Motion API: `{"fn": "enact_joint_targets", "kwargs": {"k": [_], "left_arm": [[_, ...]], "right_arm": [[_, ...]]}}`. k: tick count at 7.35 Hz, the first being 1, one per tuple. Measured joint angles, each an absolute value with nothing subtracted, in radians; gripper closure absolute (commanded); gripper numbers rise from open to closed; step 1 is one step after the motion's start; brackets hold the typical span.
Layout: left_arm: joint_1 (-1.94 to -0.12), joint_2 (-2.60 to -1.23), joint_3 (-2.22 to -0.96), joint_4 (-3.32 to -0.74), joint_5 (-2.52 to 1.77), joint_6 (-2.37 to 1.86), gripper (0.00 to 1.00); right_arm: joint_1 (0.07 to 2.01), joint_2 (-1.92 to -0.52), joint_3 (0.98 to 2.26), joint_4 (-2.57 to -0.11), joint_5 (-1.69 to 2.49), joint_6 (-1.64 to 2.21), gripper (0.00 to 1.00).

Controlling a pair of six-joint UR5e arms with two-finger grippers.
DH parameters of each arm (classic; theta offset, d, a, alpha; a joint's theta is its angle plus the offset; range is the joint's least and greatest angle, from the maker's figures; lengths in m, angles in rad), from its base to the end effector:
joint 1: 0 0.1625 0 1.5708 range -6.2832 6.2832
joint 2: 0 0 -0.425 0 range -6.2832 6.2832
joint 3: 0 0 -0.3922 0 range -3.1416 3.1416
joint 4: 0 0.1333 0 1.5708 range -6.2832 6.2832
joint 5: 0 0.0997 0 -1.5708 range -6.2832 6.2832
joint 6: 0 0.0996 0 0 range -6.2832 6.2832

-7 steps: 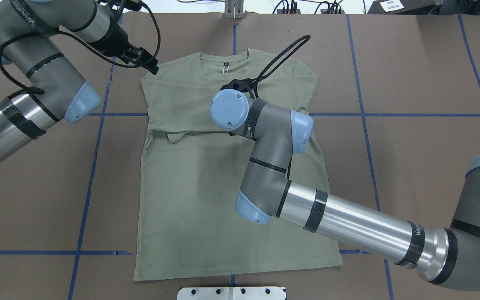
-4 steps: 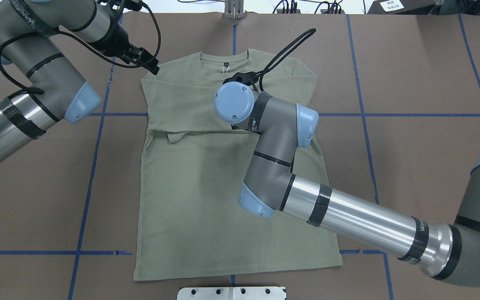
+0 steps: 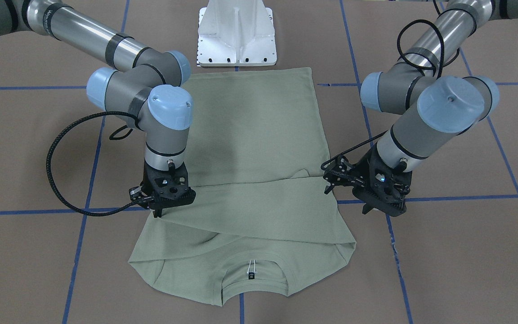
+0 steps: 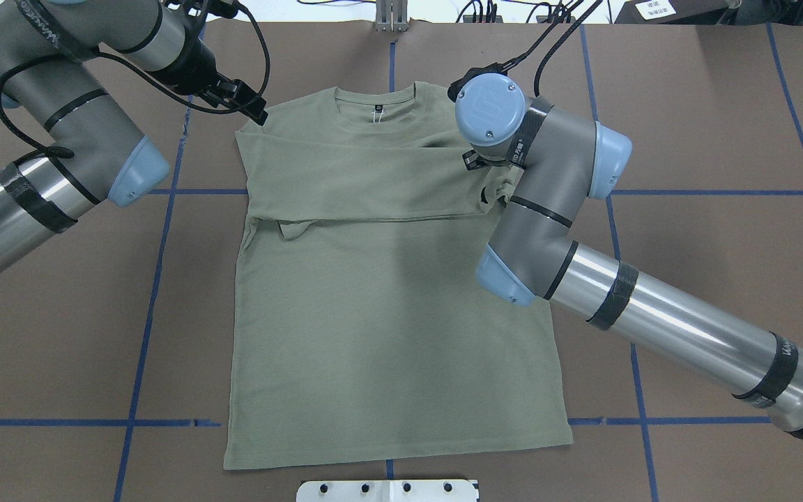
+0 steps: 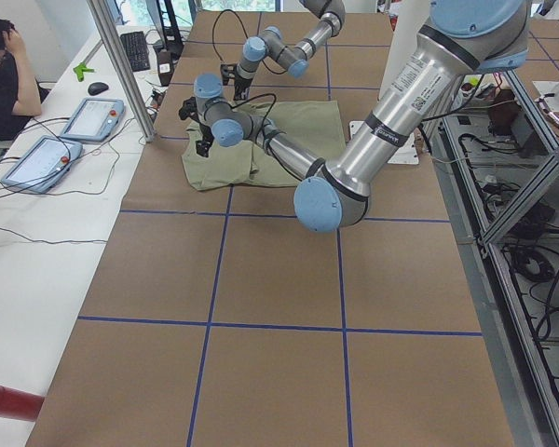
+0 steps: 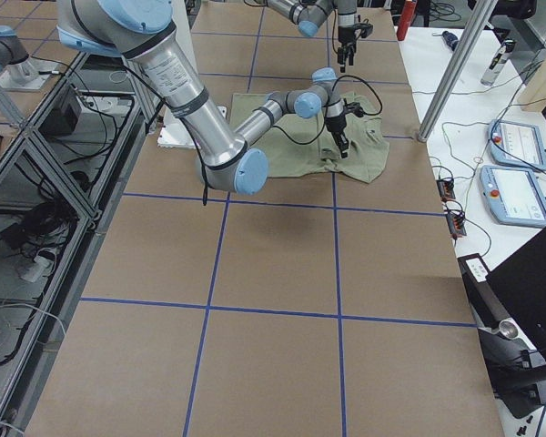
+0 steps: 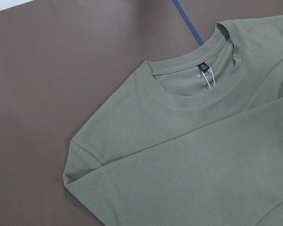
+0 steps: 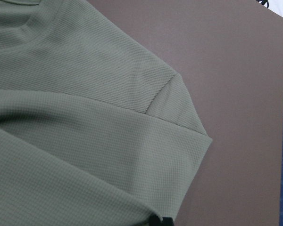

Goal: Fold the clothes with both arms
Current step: 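Move both grippers down toward the shirt hem corners nearest the robot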

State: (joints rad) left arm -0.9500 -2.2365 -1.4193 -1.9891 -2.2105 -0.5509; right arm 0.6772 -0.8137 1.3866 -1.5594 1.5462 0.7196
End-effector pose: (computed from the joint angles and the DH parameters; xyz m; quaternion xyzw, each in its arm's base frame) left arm 0.3631 -0.6347 0.2714 0.2003 0.4700 0.1709 0.8425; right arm -0.5069 -0.5817 0.2869 0.2078 -0.1998 -0.0797 0.9542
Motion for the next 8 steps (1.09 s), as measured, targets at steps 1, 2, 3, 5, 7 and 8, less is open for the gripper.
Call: {"fn": "enact_joint_targets", "kwargs": {"k": [1,2,3,5,7,8], "left_arm": [[-0.950,-2.237,-1.422,-1.989,-2.210,-0.552,0.00],[-0.950,-2.237,-1.425,-1.990,-2.209,-0.552,0.00],[-0.950,-2.237,-1.427,-1.990,-2.209,-0.552,0.00],[-0.949,-2.237,-1.432,-1.989,-2.209,-0.554,0.00],[-0.949,-2.195,-1.492,-1.987,-2.208,-0.607,0.00],[-0.947,-2.149,-1.553,-1.986,-2.207,-0.652,0.00]], "right_arm": [[0.686,-0.820,1.377,-1.558,1.542,0.705,0.77],[0.691,-0.821,1.361,-1.546,1.540,0.699,0.01],[0.693,-0.821,1.332,-1.495,1.538,0.703,0.00],[0.704,-0.810,1.266,-1.383,1.564,0.720,0.00],[0.754,-0.808,1.299,-1.359,1.749,0.797,0.00],[0.768,-0.841,1.365,-1.360,1.824,0.865,0.00]]}}
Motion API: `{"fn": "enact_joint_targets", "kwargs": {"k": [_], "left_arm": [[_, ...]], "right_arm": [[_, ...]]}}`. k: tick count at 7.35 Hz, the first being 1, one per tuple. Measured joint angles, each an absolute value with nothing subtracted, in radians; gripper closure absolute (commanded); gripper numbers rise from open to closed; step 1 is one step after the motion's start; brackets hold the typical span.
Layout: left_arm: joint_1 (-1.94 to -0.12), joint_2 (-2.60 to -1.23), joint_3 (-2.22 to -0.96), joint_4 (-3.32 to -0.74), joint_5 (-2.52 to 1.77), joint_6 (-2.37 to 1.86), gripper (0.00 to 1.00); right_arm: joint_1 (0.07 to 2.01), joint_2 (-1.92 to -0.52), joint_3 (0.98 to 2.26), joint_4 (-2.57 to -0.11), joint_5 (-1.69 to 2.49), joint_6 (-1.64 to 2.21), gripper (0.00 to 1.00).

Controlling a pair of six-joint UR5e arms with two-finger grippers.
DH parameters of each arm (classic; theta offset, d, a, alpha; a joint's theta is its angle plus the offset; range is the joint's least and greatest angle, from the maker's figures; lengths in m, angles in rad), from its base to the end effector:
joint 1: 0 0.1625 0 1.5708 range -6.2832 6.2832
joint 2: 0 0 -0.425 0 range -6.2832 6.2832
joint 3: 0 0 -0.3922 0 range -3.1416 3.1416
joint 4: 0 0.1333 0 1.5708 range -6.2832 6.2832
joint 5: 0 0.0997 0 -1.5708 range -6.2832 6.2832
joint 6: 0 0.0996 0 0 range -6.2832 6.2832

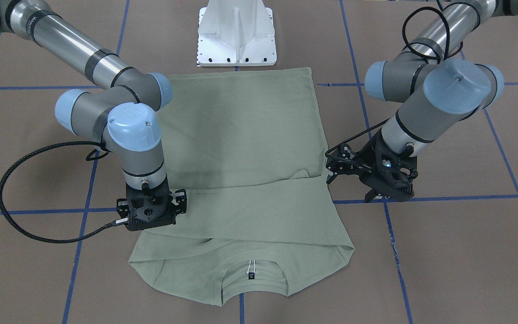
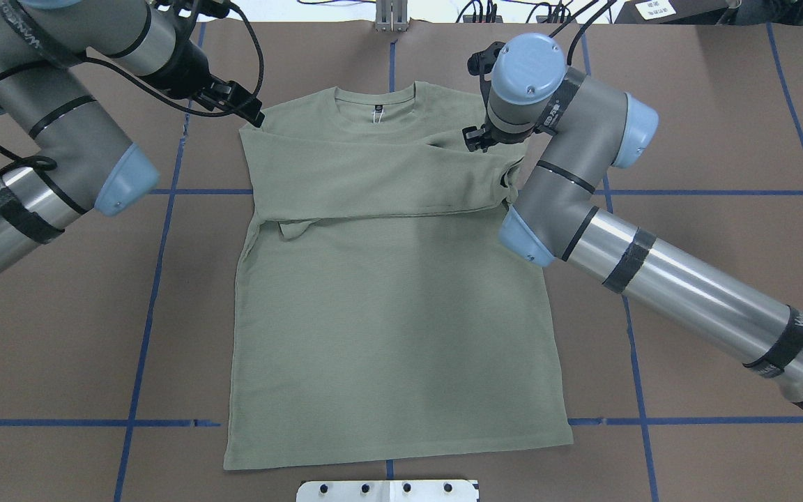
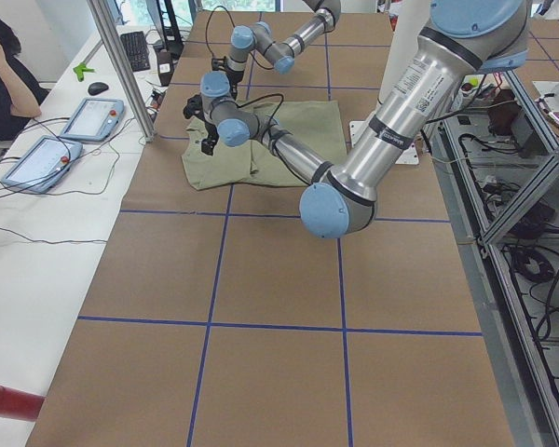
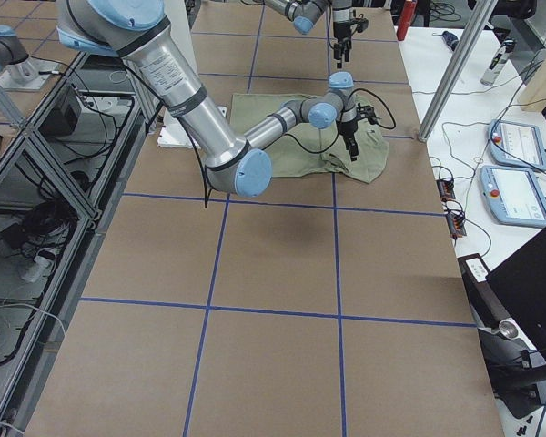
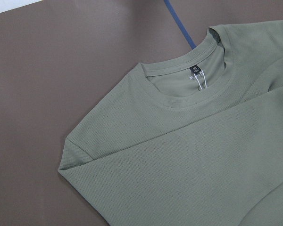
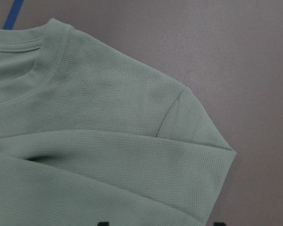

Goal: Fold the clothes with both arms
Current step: 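Move both grippers down toward the shirt hem corners nearest the robot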

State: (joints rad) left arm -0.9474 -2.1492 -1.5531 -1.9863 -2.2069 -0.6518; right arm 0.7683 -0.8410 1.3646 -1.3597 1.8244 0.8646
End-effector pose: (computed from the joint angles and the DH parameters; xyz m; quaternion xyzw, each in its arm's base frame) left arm 0.3407 -0.6008 0.2721 0.1935 0.4871 0.1347 0.8409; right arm -0.4724 -0.6071 0.2879 0.1521 -0.3431 -0.0167 0.9268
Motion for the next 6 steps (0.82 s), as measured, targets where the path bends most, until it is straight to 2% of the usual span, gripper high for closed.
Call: {"fn": "enact_joint_targets", "kwargs": {"k": [3,6], "left_arm": [[-0.910,-1.958,-1.783,-1.986,-2.195,-0.769,0.00],[-0.715,-1.775,-2.025,-2.002,-2.059,-1.023,0.00]], "right_arm": [[0.697,-1.094,1.687,-1.363,1.843,1.104,0.00],[0.540,-1.361,2.002,-1.346,1.754,1.310,0.00]]}}
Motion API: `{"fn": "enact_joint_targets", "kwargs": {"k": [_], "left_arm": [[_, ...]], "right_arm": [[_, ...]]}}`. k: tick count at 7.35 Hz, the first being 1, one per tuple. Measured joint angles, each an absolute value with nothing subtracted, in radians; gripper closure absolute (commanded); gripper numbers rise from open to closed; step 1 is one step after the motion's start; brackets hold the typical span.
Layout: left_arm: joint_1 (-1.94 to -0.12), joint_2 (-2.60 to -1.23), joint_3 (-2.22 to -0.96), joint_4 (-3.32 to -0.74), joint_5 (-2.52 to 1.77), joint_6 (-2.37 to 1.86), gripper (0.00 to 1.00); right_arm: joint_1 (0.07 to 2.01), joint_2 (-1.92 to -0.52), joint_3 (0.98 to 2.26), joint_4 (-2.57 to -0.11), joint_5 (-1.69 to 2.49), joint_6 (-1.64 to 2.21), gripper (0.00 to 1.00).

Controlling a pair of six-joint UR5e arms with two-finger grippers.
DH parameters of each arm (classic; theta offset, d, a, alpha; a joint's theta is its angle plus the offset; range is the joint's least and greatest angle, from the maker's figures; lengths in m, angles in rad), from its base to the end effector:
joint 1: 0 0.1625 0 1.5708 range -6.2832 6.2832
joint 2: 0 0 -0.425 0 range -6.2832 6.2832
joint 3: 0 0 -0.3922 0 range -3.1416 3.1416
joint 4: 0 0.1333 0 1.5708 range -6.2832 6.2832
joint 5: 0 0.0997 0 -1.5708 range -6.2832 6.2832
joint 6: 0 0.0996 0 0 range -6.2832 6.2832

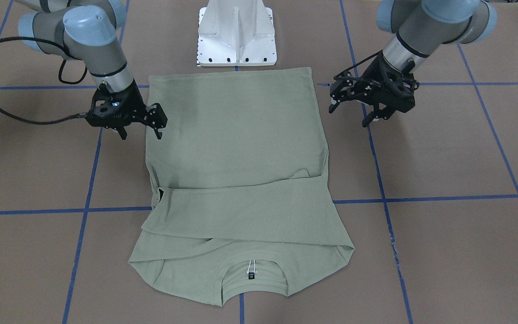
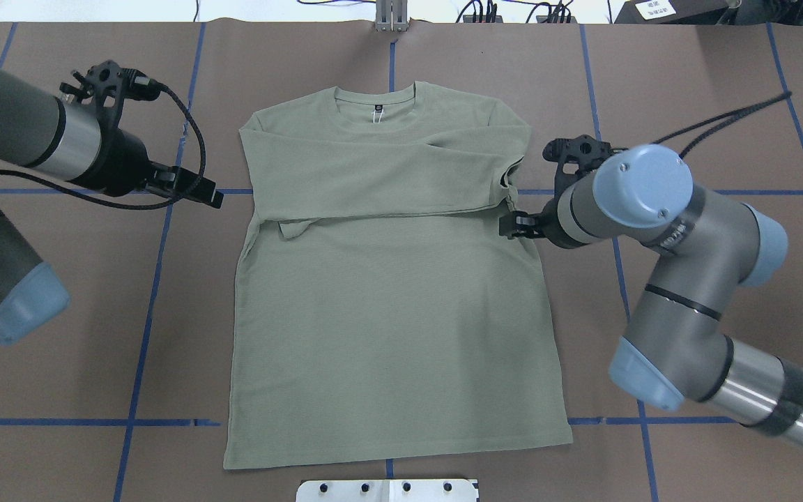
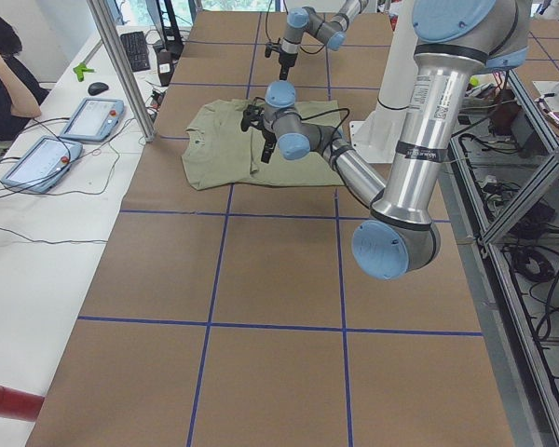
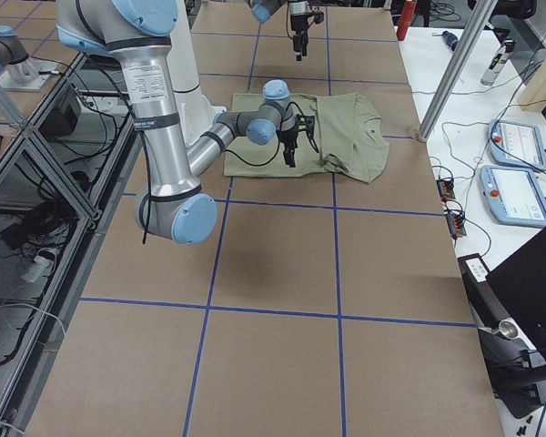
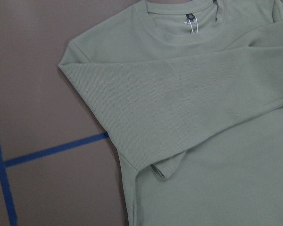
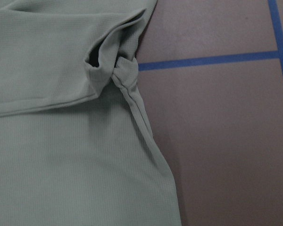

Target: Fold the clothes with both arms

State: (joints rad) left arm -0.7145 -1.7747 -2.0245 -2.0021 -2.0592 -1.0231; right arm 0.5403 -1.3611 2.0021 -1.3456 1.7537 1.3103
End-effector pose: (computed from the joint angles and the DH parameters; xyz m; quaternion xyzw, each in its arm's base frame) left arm 0.3366 -0.4065 0.2914 0.1296 0.5278 0.0557 0.8376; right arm -0.4056 -0.3776 0.3311 0.0866 -0.4172 0.0881 0.9004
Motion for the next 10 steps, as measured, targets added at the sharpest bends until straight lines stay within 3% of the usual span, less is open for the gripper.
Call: {"fn": "enact_joint_targets", "kwargs": {"k": [2,4,7,10], "left_arm": [[-0.532,-1.681,-2.085,-2.122,-1.916,-1.272,0.00],[-0.317,-1.602,-2.095,-2.205,-1.731,-1.484,0.00],[-0.120,-1.565,-2.083,-2.213,-1.587,-1.639,0.06],[-0.086,-1.565,-2.037,-2.209,-1.560,-1.661,0.06]], "right_arm": [[0.452,-1.522,2.113,-1.209,1.732,1.455,0.00],[0.310,-1.663,2.136,-1.038,1.596,1.601,0.00],[0.200,-1.695,2.139,-0.999,1.468,1.675,0.00],[0.194,-1.697,2.140,-0.997,1.459,1.679,0.00]]}}
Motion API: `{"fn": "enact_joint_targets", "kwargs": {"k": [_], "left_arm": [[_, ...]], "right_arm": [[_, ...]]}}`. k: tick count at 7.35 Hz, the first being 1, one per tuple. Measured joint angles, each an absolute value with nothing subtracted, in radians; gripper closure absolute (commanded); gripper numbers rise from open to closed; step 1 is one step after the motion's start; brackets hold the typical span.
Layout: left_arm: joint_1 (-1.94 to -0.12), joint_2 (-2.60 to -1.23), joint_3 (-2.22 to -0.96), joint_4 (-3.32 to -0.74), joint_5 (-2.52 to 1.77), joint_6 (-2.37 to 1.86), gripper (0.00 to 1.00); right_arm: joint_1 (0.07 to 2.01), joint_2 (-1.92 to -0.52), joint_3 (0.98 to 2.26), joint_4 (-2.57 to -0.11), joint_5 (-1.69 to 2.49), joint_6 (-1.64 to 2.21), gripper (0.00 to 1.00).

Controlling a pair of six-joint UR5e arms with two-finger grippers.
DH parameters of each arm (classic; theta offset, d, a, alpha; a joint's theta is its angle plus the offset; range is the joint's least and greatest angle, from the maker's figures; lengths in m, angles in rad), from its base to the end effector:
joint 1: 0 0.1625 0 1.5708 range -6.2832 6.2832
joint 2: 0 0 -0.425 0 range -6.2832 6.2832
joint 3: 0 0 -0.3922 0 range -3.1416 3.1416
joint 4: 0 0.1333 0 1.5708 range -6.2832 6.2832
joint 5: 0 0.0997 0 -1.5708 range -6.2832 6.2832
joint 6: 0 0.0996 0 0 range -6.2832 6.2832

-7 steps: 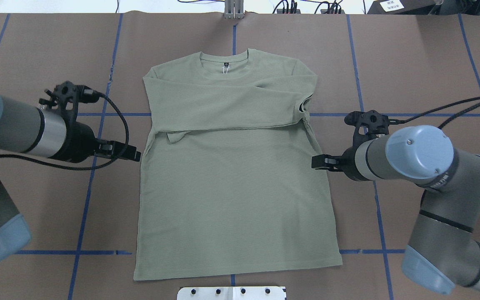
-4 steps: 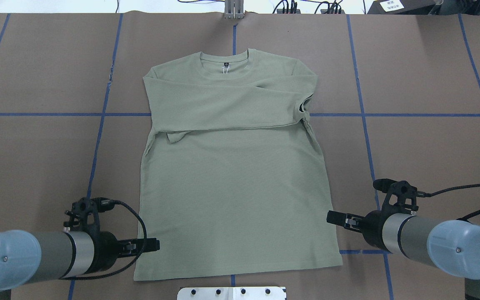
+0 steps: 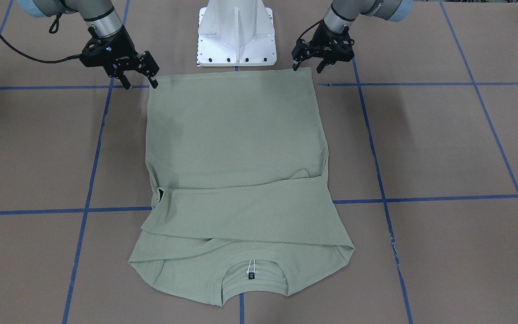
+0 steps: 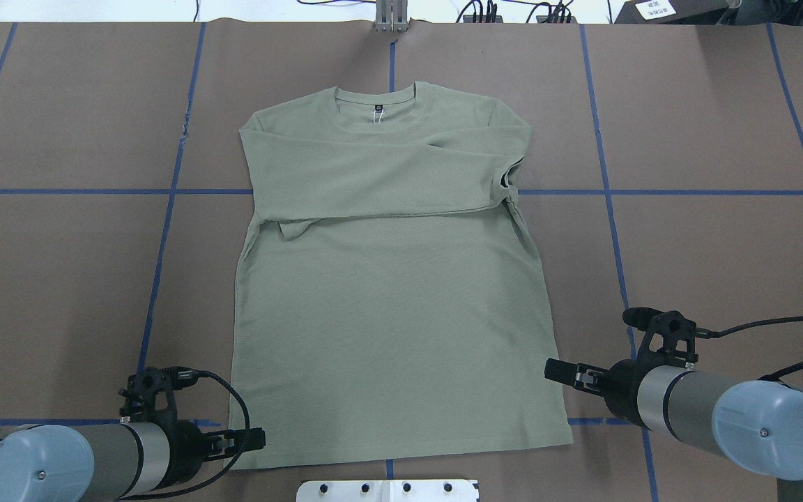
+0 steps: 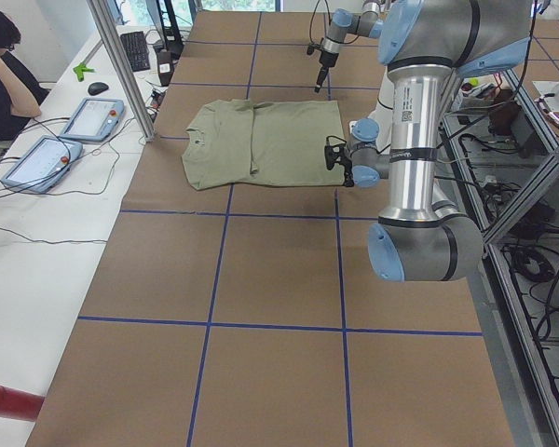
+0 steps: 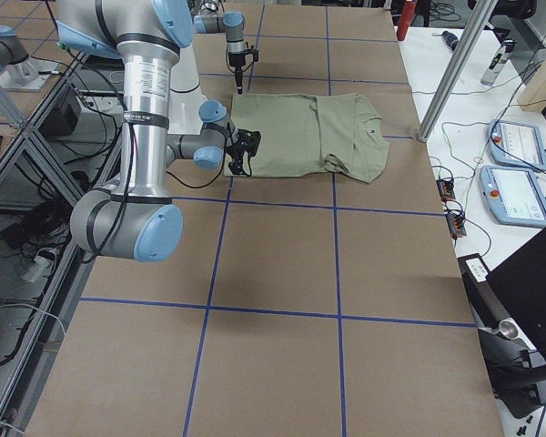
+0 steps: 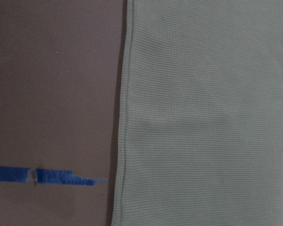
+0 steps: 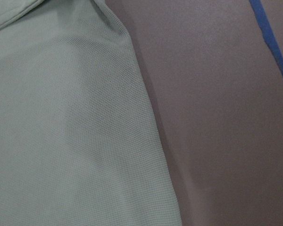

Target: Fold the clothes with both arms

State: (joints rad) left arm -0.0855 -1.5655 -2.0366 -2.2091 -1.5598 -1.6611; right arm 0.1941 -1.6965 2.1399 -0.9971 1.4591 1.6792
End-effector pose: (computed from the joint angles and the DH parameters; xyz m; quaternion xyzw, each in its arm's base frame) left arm 0.4699 -0.1752 0.3697 0.0034 0.5222 -0.0777 0.8493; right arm -0.4015 -0.2261 0.3831 0.0695 -0.4836 0.1583 0.8580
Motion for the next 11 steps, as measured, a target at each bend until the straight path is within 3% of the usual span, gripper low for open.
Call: {"fn": "enact_joint_targets", "kwargs": {"k": [3,11], "left_arm": [[-0.063,-1.570,-2.026,-2.208,-1.559,-1.662,0.17],[-0.044,-1.577,-2.020,-2.207,-1.559,-1.662,0.17]], "right_arm": [[0.196,-1.698,2.140,-0.997,1.459,1.678,0.00],[0.196,-1.703,2.141,-0.996,1.459,1.679,0.00]]}}
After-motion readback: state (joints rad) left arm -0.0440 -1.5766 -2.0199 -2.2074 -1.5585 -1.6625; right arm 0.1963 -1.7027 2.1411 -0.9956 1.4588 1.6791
